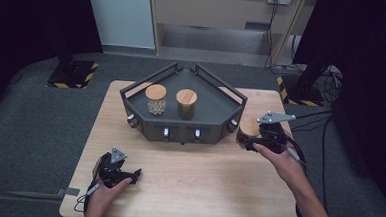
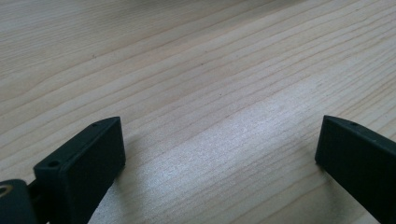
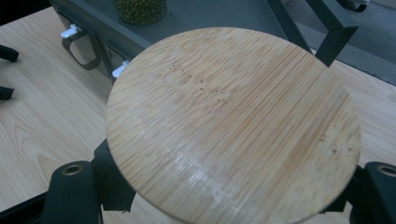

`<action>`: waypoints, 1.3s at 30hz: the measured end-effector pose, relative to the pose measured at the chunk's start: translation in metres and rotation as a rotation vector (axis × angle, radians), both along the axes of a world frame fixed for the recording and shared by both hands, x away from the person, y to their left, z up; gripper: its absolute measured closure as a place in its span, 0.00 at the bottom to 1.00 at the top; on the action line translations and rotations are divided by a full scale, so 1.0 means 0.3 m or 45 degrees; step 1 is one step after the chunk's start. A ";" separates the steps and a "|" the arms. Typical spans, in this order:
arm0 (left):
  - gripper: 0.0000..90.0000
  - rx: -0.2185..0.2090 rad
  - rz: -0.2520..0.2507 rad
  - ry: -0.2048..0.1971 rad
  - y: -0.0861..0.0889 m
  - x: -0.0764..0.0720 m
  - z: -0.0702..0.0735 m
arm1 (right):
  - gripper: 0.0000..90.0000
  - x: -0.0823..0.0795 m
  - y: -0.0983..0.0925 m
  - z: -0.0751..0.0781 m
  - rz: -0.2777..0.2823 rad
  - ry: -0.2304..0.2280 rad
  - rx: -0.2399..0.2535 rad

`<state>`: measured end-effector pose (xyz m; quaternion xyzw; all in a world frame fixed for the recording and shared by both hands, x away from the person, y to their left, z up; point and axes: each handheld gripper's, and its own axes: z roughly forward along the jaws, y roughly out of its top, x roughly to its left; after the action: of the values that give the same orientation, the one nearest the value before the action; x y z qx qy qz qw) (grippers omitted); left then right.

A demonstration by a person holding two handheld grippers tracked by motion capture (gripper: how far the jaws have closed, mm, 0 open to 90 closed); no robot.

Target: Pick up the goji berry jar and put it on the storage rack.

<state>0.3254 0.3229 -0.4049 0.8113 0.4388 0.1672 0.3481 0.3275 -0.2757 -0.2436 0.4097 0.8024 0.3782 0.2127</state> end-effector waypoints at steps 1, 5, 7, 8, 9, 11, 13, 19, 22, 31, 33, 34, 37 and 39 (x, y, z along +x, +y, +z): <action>0.00 0.000 0.000 0.000 0.000 0.000 0.000 | 0.29 0.004 0.002 0.002 0.002 -0.003 0.003; 0.00 0.000 0.000 0.000 0.000 0.000 0.000 | 0.29 0.018 0.014 0.016 0.009 -0.007 -0.002; 0.00 0.000 0.000 0.000 0.000 0.000 0.000 | 0.29 0.025 0.019 0.024 0.011 -0.010 -0.004; 0.00 0.000 0.000 0.000 0.000 0.000 0.000 | 0.29 0.028 0.022 0.029 0.012 -0.010 -0.006; 0.00 0.000 0.000 0.000 0.000 0.000 0.000 | 0.29 0.032 0.024 0.032 0.014 -0.014 -0.006; 0.00 0.000 0.000 0.000 0.000 0.000 0.000 | 0.29 0.040 0.028 0.042 0.017 -0.015 -0.004; 0.00 0.000 0.000 0.000 0.000 0.000 0.000 | 0.29 0.048 0.032 0.051 0.018 -0.017 -0.006; 0.00 0.000 0.000 0.000 0.000 0.000 0.000 | 0.29 0.072 0.049 0.075 0.024 -0.023 -0.009; 0.00 0.000 0.000 0.000 0.000 0.000 0.000 | 0.29 0.086 0.059 0.087 0.026 -0.025 -0.012; 0.00 0.000 0.000 0.000 0.000 0.000 0.000 | 0.29 0.130 0.084 0.113 0.023 -0.025 -0.020; 0.00 0.000 0.000 0.000 0.000 0.000 0.000 | 0.29 0.138 0.087 0.116 0.023 -0.024 -0.018; 0.00 0.000 0.000 0.000 0.000 0.000 0.000 | 0.29 0.142 0.090 0.118 0.023 -0.022 -0.019; 0.00 0.000 0.000 0.000 0.000 0.000 0.000 | 0.29 0.154 0.097 0.122 0.021 -0.021 -0.019; 0.00 0.000 0.000 0.000 0.000 0.000 0.000 | 0.29 0.162 0.099 0.123 0.022 -0.023 -0.018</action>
<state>0.3253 0.3229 -0.4049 0.8113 0.4388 0.1673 0.3481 0.3760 -0.2459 -0.2067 0.3977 0.8068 0.3779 0.2195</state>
